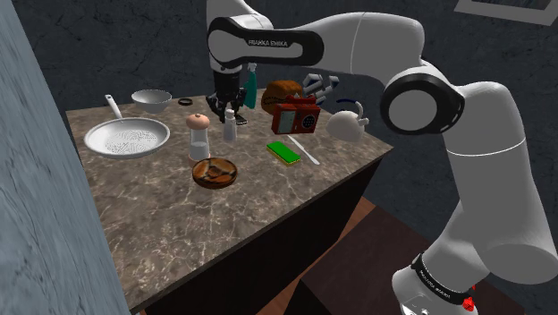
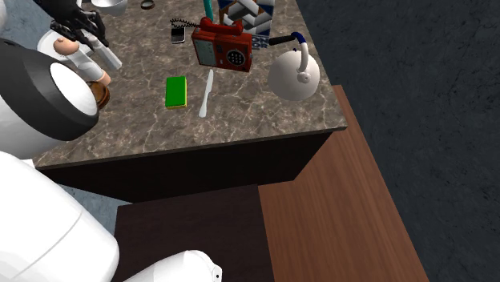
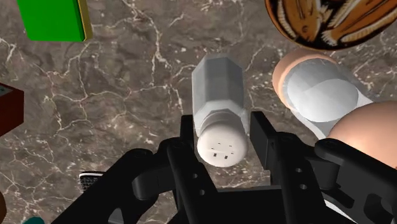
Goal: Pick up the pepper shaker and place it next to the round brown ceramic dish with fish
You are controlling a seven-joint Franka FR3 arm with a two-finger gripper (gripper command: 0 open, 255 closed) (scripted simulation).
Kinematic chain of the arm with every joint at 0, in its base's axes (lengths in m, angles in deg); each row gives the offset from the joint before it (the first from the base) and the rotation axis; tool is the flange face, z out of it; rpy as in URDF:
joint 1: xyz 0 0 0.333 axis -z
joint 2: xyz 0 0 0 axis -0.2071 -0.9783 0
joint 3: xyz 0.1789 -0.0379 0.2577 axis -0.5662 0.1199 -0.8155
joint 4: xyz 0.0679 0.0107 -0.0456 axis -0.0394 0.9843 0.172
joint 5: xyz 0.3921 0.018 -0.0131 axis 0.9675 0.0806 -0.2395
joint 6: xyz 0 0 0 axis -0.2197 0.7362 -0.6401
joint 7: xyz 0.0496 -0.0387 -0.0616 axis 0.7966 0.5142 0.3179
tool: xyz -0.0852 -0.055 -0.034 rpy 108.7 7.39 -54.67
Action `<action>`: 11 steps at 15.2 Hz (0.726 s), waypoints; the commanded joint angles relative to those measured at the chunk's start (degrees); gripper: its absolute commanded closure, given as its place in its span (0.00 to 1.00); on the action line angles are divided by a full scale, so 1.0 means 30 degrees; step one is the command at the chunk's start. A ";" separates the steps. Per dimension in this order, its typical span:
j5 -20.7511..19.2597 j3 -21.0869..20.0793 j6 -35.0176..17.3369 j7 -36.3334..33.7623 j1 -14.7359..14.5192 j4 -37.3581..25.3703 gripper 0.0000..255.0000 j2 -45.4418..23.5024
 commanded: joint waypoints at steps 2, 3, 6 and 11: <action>-0.0018 -0.0002 -0.0846 -0.0083 -0.0003 0.0885 1.00 0.0054; -0.0024 -0.0003 -0.1103 -0.0109 -0.0005 0.1146 1.00 0.0057; -0.0041 -0.0005 -0.1846 -0.0185 -0.0008 0.1861 1.00 0.0025; -0.0067 -0.0005 -0.3007 -0.0306 -0.0010 0.2855 1.00 -0.0148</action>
